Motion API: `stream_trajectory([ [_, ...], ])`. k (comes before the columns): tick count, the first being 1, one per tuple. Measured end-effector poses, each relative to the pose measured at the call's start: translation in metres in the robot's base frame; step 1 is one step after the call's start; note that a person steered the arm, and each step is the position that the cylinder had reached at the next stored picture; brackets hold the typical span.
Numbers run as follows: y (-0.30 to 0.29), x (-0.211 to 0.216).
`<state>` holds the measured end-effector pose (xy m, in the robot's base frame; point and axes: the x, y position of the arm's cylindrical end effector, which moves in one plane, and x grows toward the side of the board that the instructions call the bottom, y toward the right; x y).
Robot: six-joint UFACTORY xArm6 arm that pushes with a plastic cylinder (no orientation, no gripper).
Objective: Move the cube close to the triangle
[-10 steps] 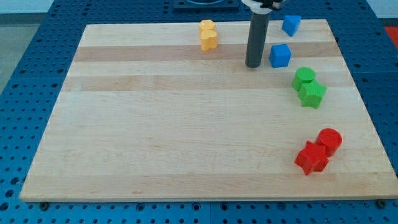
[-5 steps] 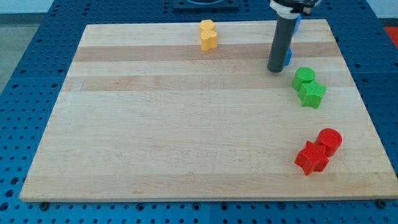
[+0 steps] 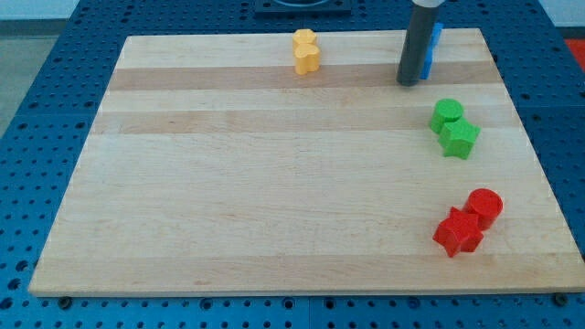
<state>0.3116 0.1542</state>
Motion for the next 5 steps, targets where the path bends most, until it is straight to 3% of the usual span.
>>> stream_trajectory([
  [5,0.017,-0.026],
])
